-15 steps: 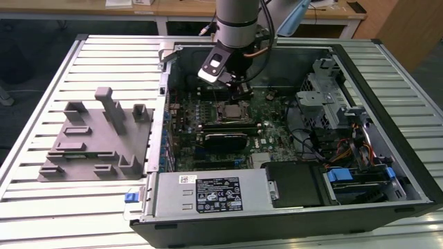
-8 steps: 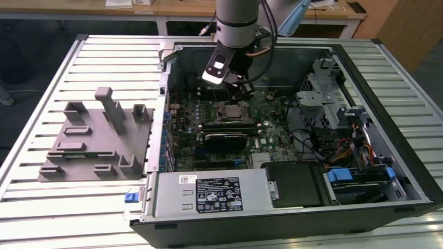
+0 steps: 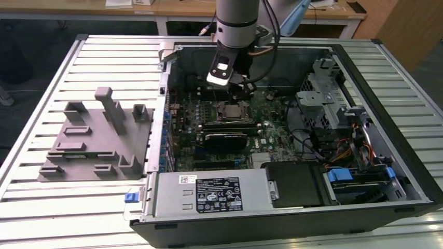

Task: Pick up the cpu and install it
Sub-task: 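Close the cpu cover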

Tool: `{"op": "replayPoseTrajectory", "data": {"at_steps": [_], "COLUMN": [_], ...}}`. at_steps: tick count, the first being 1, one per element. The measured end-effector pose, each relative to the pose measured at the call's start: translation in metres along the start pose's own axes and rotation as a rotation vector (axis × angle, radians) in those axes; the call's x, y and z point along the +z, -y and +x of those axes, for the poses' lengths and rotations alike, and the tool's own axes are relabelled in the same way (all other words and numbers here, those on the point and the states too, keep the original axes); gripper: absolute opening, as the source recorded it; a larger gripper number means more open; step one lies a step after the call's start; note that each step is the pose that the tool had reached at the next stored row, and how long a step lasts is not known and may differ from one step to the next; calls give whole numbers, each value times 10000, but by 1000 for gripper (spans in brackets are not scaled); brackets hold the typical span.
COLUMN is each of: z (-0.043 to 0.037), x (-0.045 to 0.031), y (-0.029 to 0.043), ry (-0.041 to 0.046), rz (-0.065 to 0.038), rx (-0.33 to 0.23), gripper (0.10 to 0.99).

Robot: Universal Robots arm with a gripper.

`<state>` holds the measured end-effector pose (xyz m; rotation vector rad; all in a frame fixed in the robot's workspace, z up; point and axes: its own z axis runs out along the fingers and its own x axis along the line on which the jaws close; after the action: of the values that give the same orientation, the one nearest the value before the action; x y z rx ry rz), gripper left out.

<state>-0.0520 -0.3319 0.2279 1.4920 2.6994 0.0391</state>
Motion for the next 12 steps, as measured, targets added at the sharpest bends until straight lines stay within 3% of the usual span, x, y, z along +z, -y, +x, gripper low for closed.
{"op": "replayPoseTrajectory", "data": {"at_steps": [12], "z": [0], "x": [0], "y": [0], "ry": [-47], "rz": [-40], "rx": [-1722], "gripper": [106]}}
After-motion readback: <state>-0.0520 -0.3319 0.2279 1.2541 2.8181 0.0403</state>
